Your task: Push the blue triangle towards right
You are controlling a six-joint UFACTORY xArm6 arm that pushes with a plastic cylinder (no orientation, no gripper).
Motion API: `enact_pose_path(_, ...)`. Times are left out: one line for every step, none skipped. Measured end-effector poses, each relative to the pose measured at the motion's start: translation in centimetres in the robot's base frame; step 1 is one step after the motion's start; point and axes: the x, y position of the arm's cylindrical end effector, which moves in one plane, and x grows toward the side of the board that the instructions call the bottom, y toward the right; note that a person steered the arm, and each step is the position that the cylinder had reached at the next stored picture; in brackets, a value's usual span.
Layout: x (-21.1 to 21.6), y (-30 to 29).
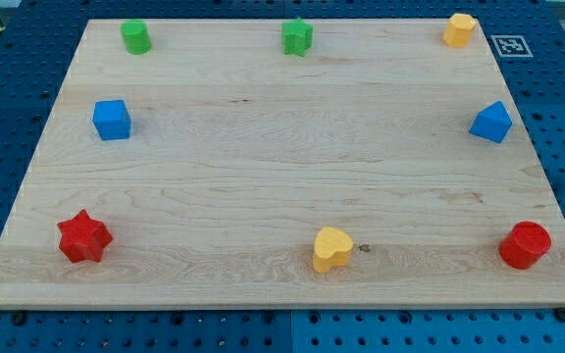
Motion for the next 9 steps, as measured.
enact_pose_path(-3.0, -1.6)
enact_pose_path(-3.4, -2.5)
enact_pose_path(-4.3, -6.1)
enact_pose_path(-4.4, -8.3)
enact_pose_path(-4.5, -9.7)
enact_pose_path(-4.8, -12.0)
enact_pose_path(-4.9, -14.9)
enact_pose_path(-4.9, -17.6)
enact_pose_path(-4.9, -21.0)
